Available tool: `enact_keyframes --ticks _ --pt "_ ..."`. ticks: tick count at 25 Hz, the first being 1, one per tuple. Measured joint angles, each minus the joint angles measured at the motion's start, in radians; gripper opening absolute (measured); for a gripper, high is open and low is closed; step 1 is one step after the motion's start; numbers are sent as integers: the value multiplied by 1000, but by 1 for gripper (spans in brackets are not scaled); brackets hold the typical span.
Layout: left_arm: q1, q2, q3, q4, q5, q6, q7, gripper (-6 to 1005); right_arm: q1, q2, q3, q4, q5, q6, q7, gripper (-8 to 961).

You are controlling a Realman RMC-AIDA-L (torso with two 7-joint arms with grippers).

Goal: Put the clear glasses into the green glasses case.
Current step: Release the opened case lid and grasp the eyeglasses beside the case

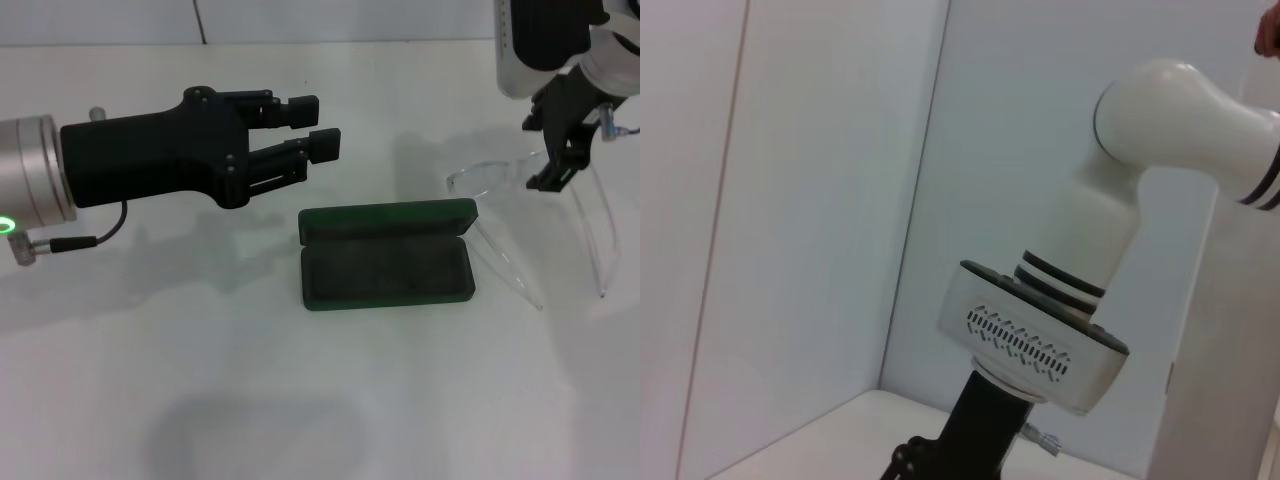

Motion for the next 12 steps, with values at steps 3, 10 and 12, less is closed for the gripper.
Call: enact_keyframes --ticks 3,10,12 --pt "2 0 -5 -18 -10 1 14 428 -11 2 0 3 2 44 0 746" --pt "6 0 -23 -29 -23 24 28 427 -19 7 1 61 17 109 -19 743" --pt "7 0 -23 -52 -39 42 55 427 -22 8 -1 79 33 132 -29 742"
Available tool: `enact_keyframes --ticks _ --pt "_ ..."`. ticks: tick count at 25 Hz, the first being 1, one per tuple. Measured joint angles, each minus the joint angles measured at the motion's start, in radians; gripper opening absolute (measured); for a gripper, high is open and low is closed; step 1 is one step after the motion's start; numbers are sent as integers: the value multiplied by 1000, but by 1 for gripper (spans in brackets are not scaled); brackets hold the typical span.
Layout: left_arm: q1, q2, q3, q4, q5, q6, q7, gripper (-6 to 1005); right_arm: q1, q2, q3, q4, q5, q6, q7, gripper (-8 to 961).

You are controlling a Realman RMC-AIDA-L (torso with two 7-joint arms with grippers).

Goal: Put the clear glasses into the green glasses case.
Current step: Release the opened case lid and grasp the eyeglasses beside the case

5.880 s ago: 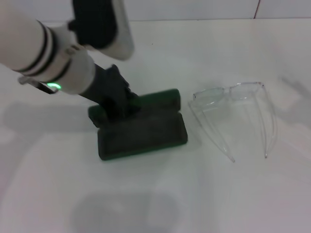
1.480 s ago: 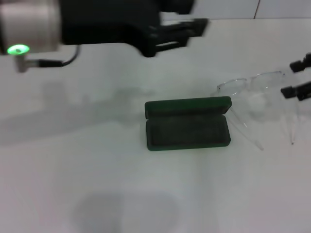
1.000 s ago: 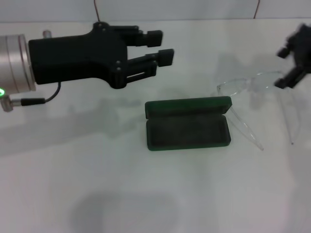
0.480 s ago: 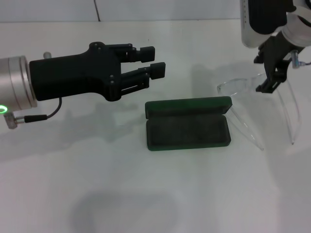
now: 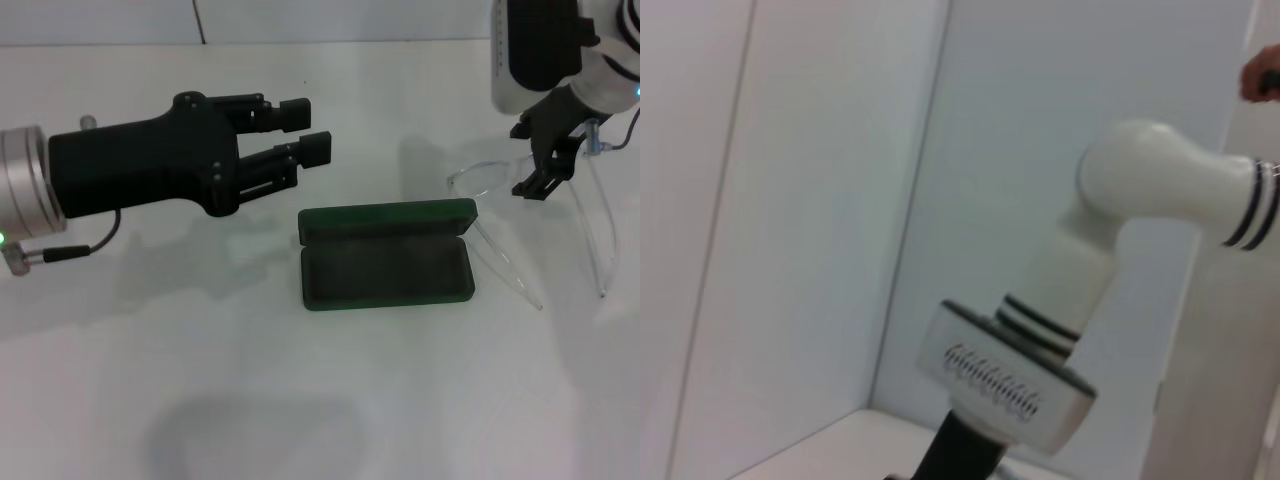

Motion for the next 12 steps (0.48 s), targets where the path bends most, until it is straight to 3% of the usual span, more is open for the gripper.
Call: enact_keyframes --ticks 12 --pt "-9 4 -1 -52 -25 35 26 427 -16 0 6 59 56 47 -45 719"
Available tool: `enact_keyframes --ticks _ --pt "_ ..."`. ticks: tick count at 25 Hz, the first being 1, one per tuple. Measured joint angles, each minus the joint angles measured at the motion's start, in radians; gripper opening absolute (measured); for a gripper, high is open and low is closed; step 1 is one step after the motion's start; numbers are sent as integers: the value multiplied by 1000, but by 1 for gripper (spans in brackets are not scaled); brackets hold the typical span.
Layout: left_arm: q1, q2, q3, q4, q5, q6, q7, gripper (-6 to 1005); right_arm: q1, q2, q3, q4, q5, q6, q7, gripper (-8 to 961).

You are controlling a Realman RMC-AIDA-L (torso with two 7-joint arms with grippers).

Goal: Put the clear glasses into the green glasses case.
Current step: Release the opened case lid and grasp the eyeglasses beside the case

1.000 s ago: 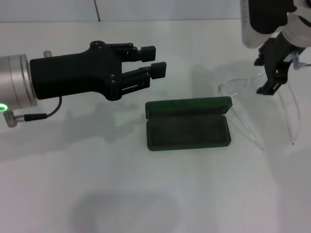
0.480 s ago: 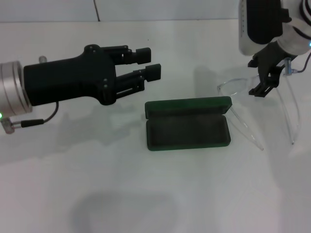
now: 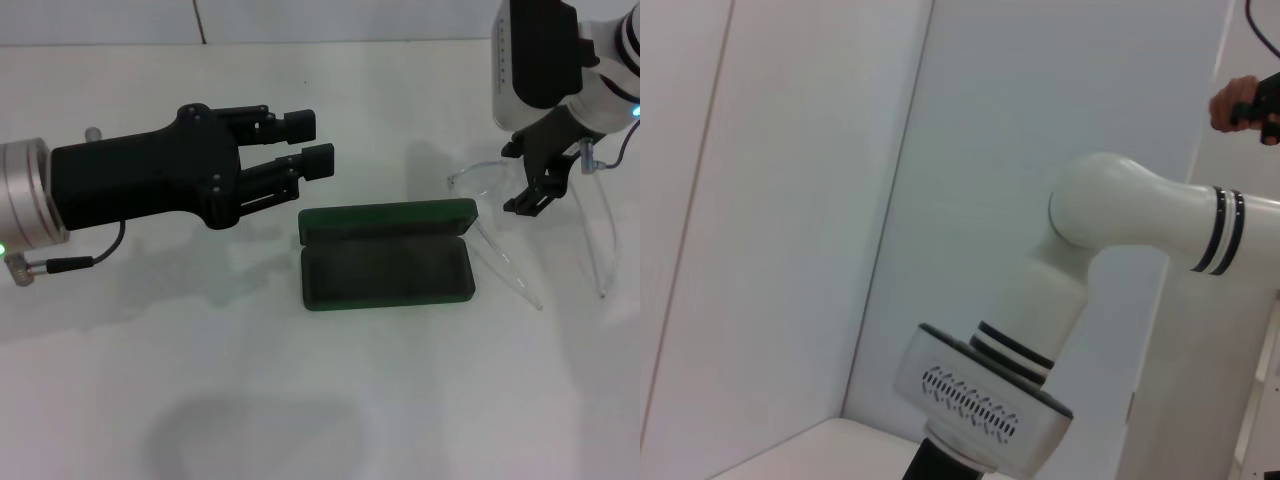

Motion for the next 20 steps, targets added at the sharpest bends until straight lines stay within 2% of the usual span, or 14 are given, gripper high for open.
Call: enact_keyframes --ticks 10,16,20 --pt "0 1 -1 -3 -1 3 1 427 0 1 24 32 4 15 6 528" --pt "0 0 -3 -3 -2 3 3 427 2 -2 60 23 -5 3 34 293" --pt "4 0 -12 -3 -2 4 3 428 6 -3 60 27 -29 -17 47 218"
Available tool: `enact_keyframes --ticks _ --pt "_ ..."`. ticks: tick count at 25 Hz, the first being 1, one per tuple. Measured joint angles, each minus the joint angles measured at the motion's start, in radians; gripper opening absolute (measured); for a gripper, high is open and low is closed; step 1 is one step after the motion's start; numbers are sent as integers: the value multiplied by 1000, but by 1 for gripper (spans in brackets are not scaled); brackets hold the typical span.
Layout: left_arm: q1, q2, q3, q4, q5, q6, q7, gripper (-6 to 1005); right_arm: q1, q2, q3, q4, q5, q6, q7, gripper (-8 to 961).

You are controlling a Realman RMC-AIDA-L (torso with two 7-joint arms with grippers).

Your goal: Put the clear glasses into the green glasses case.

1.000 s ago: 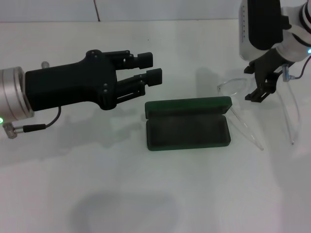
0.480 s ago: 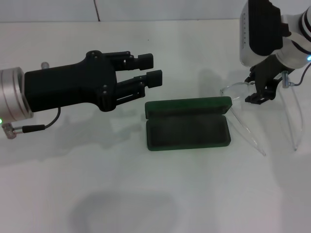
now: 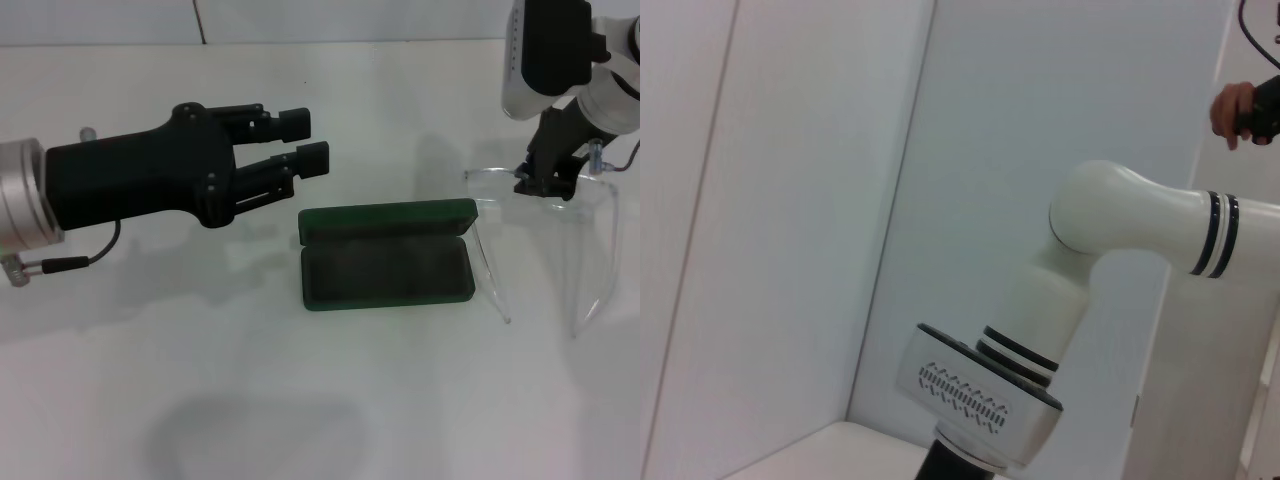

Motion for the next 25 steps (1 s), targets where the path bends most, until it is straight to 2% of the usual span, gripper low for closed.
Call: enact_keyframes --ticks 8,13,21,25 --pt "8 0 -17 -4 -5 25 0 428 -9 5 -5 -17 -4 -21 1 103" --pt "19 0 -17 -4 -7 34 0 427 -54 9 -10 -126 6 -107 0 90" --pt "30 -1 -40 1 -24 80 0 427 -172 9 -4 -409 70 -315 11 82" --pt "30 -1 -78 -1 -34 123 -4 428 -287 4 6 -650 216 -393 37 49"
